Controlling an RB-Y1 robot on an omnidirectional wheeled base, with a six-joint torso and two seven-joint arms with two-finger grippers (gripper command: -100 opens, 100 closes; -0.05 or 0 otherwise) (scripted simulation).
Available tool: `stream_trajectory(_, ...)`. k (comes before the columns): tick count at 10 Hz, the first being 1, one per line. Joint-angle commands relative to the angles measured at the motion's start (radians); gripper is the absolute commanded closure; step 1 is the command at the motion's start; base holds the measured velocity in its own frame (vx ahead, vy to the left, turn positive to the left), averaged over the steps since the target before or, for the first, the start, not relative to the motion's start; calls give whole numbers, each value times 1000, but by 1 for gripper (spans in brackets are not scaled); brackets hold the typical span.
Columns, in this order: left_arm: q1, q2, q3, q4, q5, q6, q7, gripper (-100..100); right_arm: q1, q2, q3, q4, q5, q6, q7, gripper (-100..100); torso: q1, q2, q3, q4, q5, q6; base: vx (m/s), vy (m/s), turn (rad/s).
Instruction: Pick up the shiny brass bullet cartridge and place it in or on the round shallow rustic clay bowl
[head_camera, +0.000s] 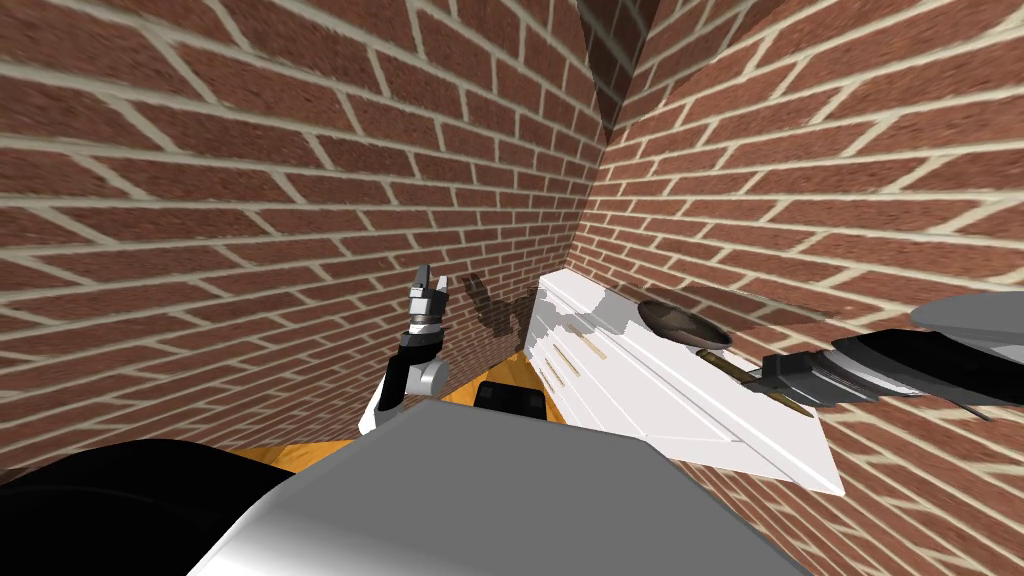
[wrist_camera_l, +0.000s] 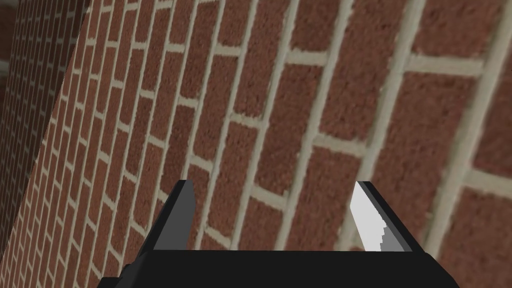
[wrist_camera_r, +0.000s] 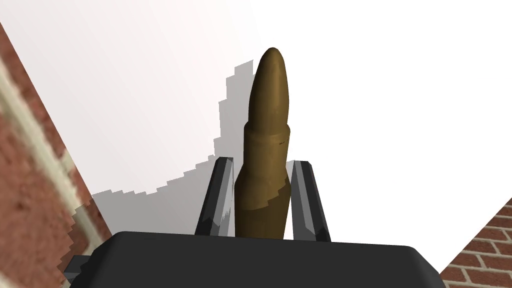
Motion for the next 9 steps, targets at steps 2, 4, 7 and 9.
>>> stream_trajectory(2, 0, 0, 0, 0, 0, 0, 0, 0, 0, 0, 0, 0, 0, 0, 0, 100, 0, 0, 0, 0, 0, 0, 0, 0, 0)
stream_trajectory(4, 0, 0, 0, 0, 0, 0, 0, 0, 0, -32, -18, 5, -10, -26, -11, 100, 0, 0, 0, 0, 0, 0, -4, -4, -52)
stream_trajectory(7, 0, 0, 0, 0, 0, 0, 0, 0, -6, -39, -16, 3, -12, -30, -13, 0, 0, 1, 1, 0, 0, 0, -6, -9, -27)
stream_trajectory(9, 0, 0, 0, 0, 0, 0, 0, 0, -17, -30, -9, 30, -37, -33, -61, 100, -1, 2, 1, 1, 0, 1, -35, -20, -100)
